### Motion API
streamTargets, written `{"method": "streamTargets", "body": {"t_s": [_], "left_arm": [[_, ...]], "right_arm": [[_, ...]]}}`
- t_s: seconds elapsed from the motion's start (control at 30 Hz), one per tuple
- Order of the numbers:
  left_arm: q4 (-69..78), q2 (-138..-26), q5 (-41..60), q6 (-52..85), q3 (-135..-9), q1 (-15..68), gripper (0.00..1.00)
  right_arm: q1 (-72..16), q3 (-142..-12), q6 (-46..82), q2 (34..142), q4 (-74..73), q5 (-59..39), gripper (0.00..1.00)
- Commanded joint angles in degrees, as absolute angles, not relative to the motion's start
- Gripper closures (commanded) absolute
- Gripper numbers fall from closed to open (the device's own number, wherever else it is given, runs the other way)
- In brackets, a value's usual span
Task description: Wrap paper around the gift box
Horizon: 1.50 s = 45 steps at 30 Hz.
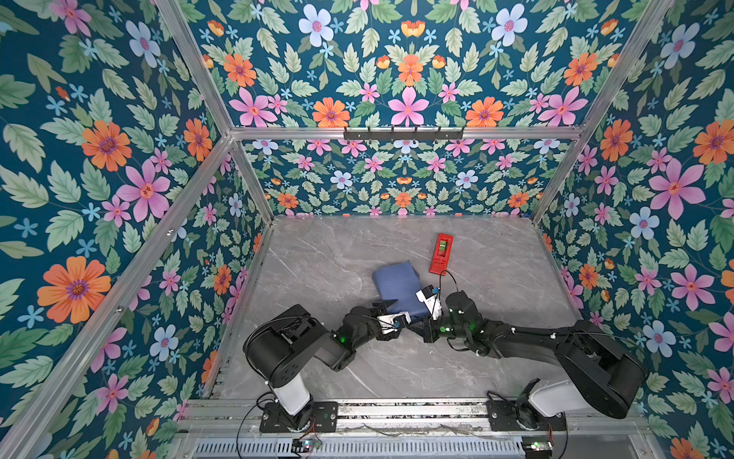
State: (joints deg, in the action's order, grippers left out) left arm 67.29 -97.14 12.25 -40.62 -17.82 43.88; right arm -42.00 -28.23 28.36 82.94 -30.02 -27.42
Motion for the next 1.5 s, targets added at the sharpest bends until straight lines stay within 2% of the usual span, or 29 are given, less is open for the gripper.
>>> {"method": "streamTargets", "body": {"t_s": [0.0, 1.47], "left_arm": [[65.21, -97.31, 12.73, -39.73, -18.01, 43.77, 0.26], [65.21, -97.21, 13.01, -39.68, -18.06, 43.77, 0.26]], "right_arm": [[-42.0, -28.61, 28.25, 82.92, -31.46, -26.98, 1.0], [-40.19, -29.66, 34.93, 86.32, -30.94, -25.18, 1.0]]}}
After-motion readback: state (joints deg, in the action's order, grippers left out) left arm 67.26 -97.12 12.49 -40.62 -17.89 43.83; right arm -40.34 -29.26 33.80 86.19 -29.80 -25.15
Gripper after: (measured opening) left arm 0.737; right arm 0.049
